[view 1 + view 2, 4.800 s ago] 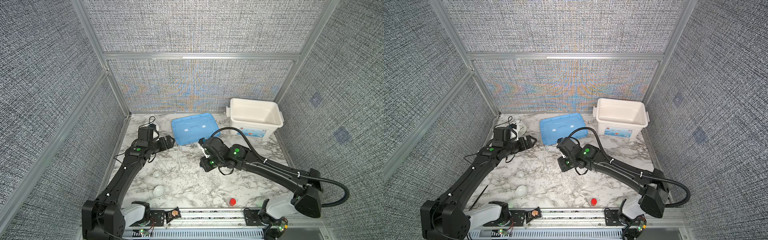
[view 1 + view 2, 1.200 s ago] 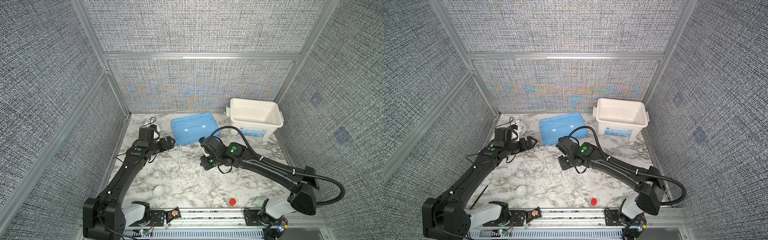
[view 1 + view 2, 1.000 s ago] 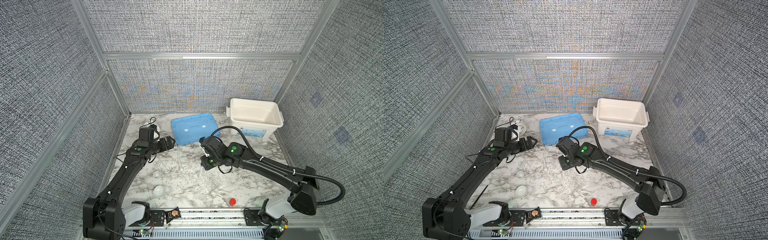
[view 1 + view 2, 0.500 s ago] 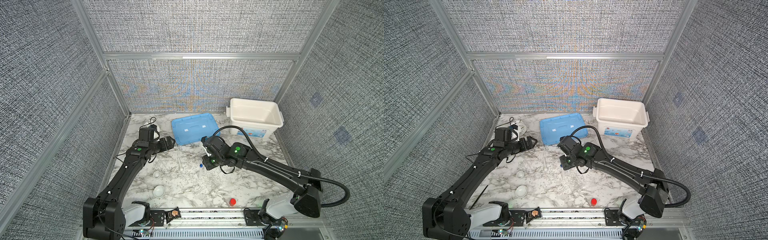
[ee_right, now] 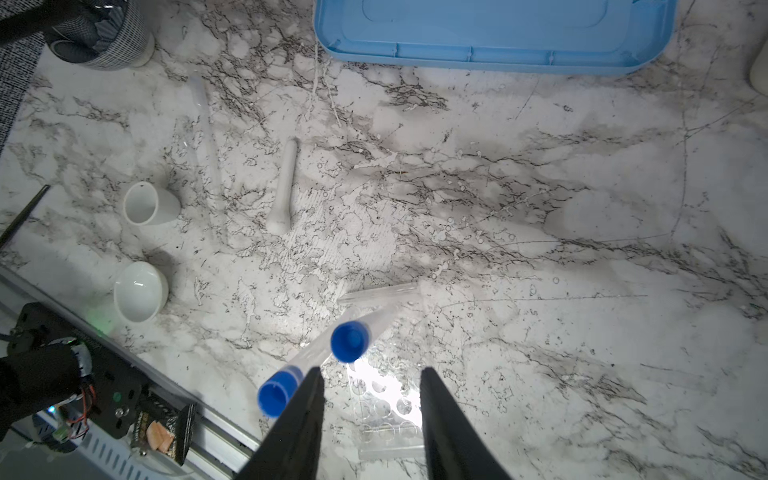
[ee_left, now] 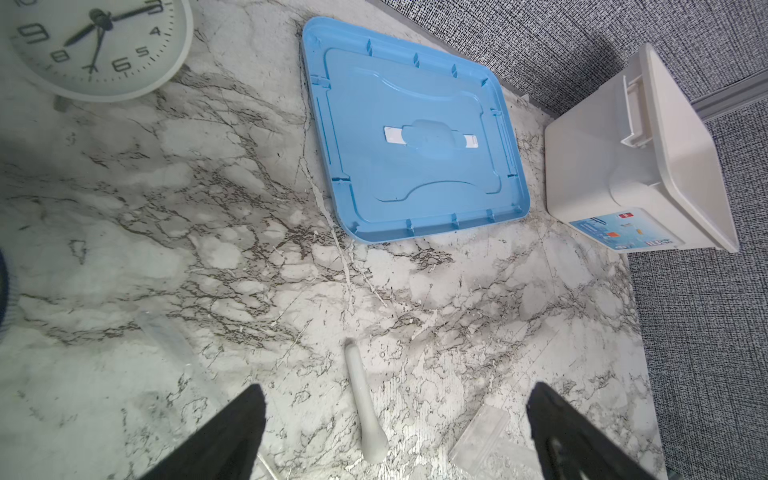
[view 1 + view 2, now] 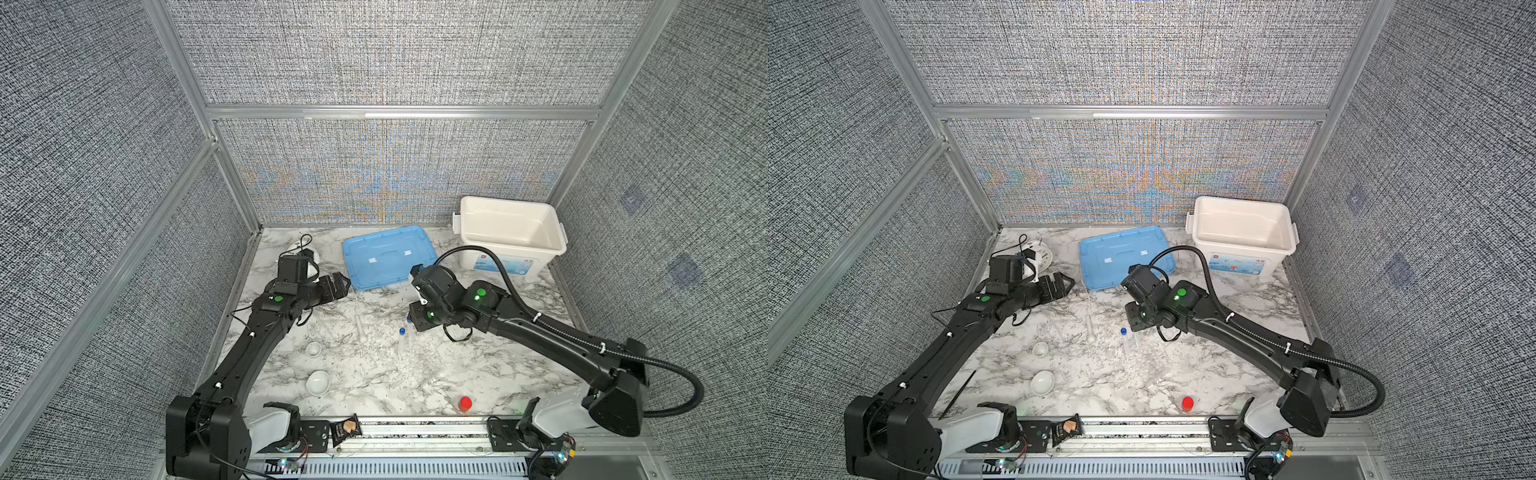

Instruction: Organize the chemistry lab equipment

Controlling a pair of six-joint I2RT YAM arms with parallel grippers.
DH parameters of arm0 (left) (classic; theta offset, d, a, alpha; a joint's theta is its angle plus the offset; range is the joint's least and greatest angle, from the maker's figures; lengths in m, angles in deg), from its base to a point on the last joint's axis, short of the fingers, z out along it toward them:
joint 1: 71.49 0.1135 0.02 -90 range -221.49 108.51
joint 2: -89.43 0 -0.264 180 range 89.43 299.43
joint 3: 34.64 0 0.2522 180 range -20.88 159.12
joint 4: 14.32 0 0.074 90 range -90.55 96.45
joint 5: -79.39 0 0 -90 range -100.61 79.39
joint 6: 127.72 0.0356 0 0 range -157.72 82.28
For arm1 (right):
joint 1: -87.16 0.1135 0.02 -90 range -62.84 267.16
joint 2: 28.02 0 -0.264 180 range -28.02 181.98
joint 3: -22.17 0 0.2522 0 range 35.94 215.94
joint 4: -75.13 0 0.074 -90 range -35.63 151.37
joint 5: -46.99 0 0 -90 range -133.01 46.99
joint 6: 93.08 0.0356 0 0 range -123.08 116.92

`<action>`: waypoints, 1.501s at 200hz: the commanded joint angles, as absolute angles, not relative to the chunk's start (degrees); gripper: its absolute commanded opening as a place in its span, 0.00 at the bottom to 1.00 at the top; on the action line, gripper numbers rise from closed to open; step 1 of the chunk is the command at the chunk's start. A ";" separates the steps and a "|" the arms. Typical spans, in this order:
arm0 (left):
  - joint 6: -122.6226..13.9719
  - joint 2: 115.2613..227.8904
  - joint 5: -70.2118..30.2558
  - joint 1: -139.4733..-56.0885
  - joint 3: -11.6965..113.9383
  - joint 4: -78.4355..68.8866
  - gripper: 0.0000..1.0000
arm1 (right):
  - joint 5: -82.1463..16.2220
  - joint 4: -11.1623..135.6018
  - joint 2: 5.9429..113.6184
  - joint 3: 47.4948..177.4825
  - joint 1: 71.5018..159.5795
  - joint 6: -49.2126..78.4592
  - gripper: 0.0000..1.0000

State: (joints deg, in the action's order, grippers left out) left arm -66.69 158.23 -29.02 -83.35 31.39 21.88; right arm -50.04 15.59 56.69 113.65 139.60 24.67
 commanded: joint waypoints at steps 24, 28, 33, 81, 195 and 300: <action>-66.59 158.12 -29.32 -83.37 31.42 21.45 0.99 | -48.20 16.62 58.36 113.81 138.51 25.13 0.42; -66.63 158.07 -29.33 -83.35 31.46 21.43 0.99 | -48.20 16.75 58.38 113.72 138.42 25.09 0.42; -66.68 158.14 -29.28 -83.32 31.41 21.42 0.99 | -48.20 16.86 58.37 113.59 138.24 25.11 0.42; -66.46 158.25 -29.37 -83.32 31.51 21.55 0.99 | -48.34 16.90 57.07 110.63 137.52 25.89 0.40; -66.81 158.68 -29.77 -83.37 31.62 21.24 0.99 | -48.51 16.48 54.07 107.39 137.34 26.63 0.40; -68.00 160.89 -31.36 -83.33 32.67 19.90 0.99 | -50.13 18.07 53.40 107.80 137.34 24.52 0.40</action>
State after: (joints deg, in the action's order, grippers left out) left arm -67.74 160.46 -30.38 -83.35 31.89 21.55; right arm -49.41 17.91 53.87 107.64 137.35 25.20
